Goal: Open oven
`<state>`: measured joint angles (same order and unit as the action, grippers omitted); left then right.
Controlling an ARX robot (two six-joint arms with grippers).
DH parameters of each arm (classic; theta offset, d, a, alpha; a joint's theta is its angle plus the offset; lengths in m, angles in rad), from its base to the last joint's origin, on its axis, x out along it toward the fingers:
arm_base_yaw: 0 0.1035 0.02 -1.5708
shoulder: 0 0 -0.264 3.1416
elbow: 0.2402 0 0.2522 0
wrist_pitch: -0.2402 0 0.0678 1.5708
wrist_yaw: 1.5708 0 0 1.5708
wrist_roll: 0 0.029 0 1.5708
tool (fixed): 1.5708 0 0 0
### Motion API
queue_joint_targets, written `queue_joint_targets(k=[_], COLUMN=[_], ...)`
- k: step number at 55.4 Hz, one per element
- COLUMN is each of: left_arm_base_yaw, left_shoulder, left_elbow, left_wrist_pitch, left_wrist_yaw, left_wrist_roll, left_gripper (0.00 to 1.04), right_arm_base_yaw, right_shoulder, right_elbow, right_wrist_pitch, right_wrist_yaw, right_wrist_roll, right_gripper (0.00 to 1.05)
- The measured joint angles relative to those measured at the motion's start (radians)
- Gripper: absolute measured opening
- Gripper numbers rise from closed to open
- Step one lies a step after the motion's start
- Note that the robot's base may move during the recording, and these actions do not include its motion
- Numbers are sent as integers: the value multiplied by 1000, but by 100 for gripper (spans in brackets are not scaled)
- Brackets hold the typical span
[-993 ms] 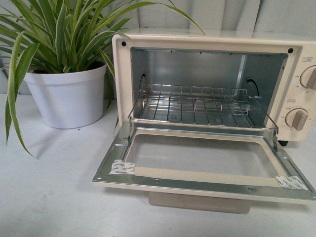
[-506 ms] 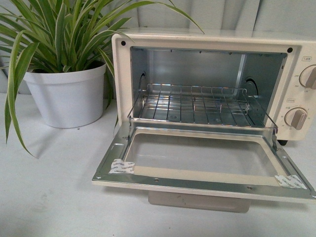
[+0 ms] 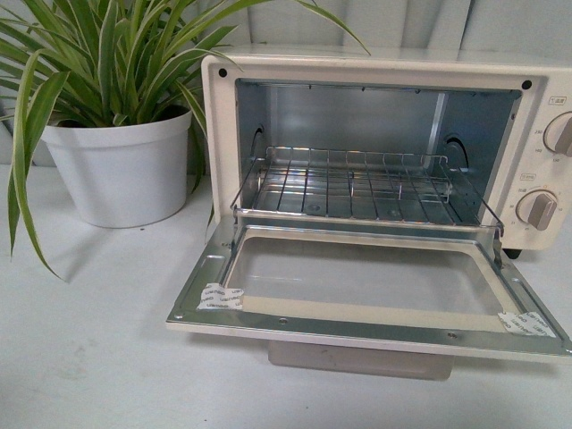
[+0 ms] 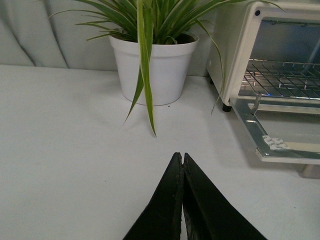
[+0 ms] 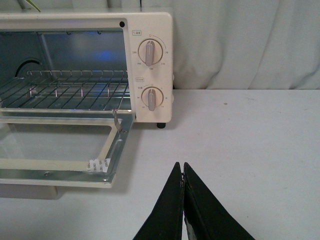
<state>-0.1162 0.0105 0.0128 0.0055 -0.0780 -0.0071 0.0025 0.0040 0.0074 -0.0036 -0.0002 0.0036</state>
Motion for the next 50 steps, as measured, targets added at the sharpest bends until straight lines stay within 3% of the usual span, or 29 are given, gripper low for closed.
queue_joint_targets(k=[2, 6, 33, 35, 44, 50], left_arm_base_yaw=[55, 106, 112, 112, 112, 112], left_shoulder=[-4, -6, -7, -7, -7, -7], left_elbow=[0, 0, 0, 0, 0, 0], left_wrist_pitch=[-4, -5, -5, -5, -5, -5], left_wrist_yaw=[54, 62, 74, 74, 74, 74], left_wrist_roll=[2, 2, 2, 2, 2, 2], left_gripper=[4, 4, 4, 12, 55, 76], right_arm_base_yaw=[0, 0, 0, 0, 0, 0], right_shoulder=[0, 0, 0, 0, 0, 0], right_elbow=[0, 0, 0, 0, 0, 0], right_wrist_pitch=[0, 0, 0, 0, 0, 0], right_wrist_yaw=[0, 0, 0, 0, 0, 0], right_wrist_roll=[0, 0, 0, -2, -1, -1], right_gripper=[1, 1, 1, 3, 46, 67])
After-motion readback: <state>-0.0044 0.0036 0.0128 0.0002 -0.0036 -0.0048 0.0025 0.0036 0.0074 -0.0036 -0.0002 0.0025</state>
